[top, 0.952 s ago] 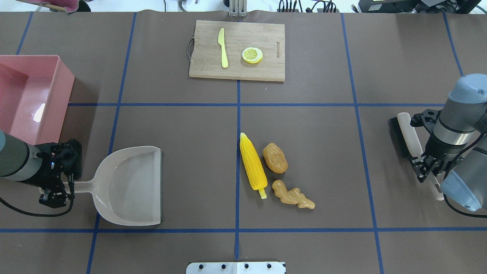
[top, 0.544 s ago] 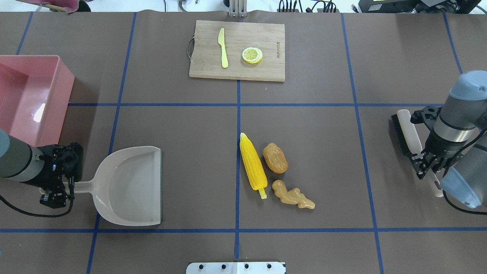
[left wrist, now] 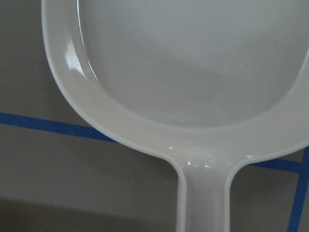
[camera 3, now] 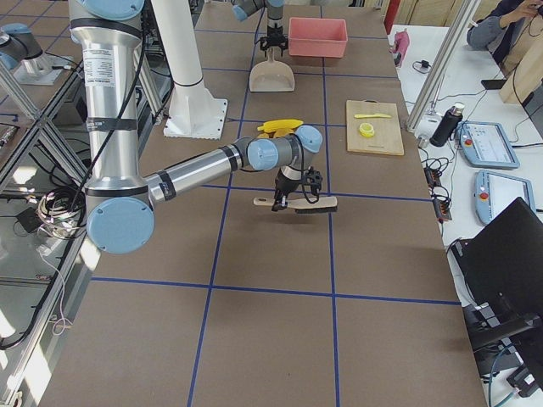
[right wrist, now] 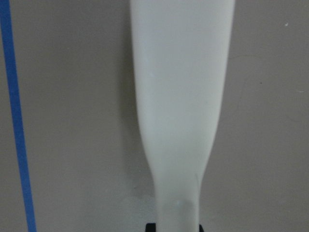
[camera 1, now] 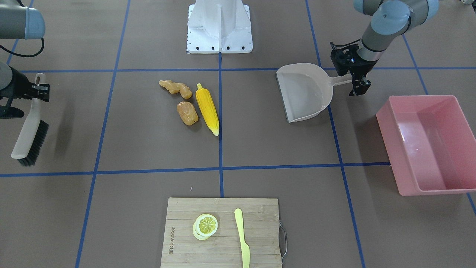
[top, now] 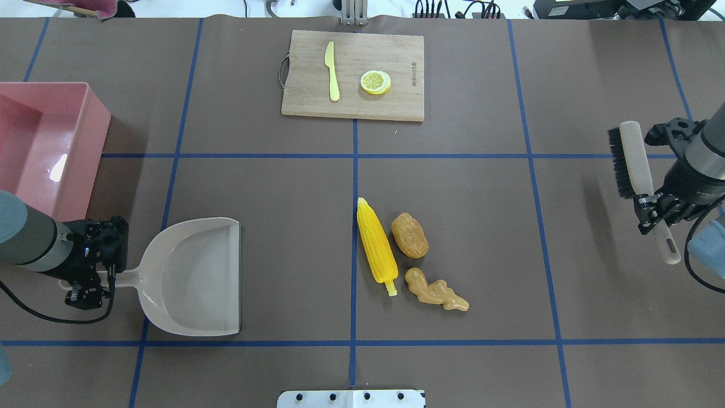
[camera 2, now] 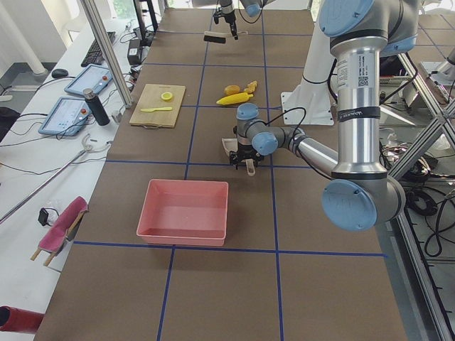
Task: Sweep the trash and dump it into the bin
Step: 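Grasp and lift the brush with the right gripper while the left gripper grips the dustpan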
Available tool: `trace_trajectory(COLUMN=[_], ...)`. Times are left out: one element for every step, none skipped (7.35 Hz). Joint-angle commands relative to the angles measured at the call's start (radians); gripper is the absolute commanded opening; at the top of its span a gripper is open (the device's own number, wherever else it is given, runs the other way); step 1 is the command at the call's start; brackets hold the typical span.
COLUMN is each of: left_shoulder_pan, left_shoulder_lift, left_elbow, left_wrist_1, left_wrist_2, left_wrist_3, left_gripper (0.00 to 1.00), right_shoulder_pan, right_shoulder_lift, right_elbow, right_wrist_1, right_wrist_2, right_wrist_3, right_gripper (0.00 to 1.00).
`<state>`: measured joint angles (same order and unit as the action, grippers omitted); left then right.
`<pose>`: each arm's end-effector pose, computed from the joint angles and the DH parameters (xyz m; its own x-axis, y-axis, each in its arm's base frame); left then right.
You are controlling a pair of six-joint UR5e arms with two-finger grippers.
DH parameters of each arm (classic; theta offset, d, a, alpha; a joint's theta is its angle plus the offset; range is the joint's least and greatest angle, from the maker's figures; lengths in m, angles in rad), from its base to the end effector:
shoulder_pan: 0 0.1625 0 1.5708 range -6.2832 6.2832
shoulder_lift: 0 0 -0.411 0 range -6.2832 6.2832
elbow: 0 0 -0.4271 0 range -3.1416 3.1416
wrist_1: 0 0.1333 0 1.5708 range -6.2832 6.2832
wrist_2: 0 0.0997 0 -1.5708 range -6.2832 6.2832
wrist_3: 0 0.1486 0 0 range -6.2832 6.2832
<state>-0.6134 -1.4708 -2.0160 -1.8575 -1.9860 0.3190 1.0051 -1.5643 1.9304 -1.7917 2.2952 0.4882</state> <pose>0.3843 -0.3603 0.4777 0.1082 0.9864 -0.1238 -0.7306 0.1634 0.6630 -0.2473 -0.4545 0.5163 0.7617 -0.0342 0.6470 0.1960 0.9640 -0.1798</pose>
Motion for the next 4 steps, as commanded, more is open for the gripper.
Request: trace_trajectory(left_shoulder_pan=[0.003, 0.003, 0.001, 0.000], left_shoulder_lift=[0.000, 0.001, 0.009, 0.013], left_elbow=[0.006, 0.002, -0.013, -0.030], left_wrist_1=[-0.005, -0.020, -0.029, -0.026], left_wrist_2=[-0.020, -0.061, -0.066, -0.068], left_wrist_3=[0.002, 0.002, 0.002, 0.002], left_gripper=[0.09, 0.00, 0.00, 0.00], right_shoulder_pan=[0.042, 0.043, 0.074, 0.081], right_shoulder_lift=[-0.010, 0.013, 0.013, 0.030], right_elbow=[0.022, -0.022, -0.019, 0.016], right_wrist_1=[-0.005, -0.003, 0.001, 0.006], right_wrist_2=[0.065, 0.167, 0.184, 0.184], right_wrist_3=[0.001, -0.005, 0.001, -0.020], right_gripper=[0.00, 0.00, 0.00, 0.00])
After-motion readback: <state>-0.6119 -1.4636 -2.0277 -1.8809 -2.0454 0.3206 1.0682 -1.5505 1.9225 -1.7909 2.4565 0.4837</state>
